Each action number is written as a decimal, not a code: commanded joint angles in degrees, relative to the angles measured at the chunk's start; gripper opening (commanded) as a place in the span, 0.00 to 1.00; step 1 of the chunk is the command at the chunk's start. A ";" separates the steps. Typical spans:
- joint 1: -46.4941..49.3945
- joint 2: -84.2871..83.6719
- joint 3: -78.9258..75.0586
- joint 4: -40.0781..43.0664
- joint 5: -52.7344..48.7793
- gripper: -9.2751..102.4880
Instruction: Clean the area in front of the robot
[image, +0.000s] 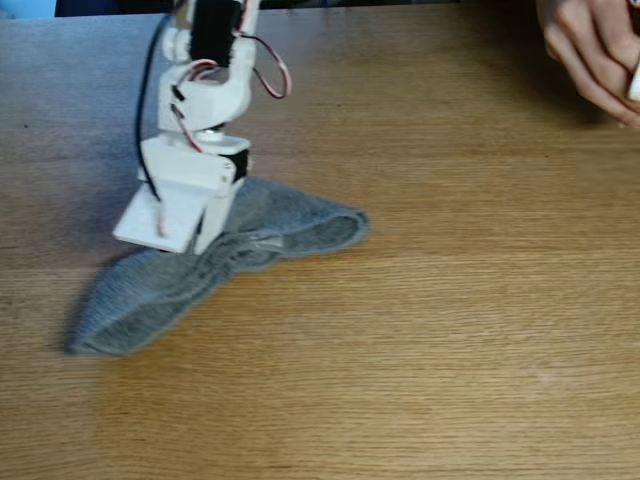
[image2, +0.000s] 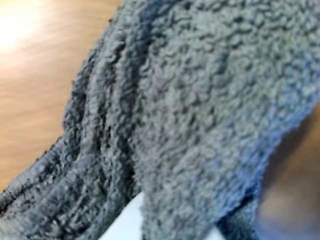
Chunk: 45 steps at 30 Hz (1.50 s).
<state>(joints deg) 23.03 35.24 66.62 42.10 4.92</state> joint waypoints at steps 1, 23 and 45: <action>6.77 6.24 -0.53 11.07 0.70 0.08; -27.42 24.43 -0.44 37.88 -1.32 0.08; 1.67 -7.21 -0.53 -17.31 -7.82 0.08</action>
<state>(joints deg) 12.04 28.04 66.53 24.70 -1.58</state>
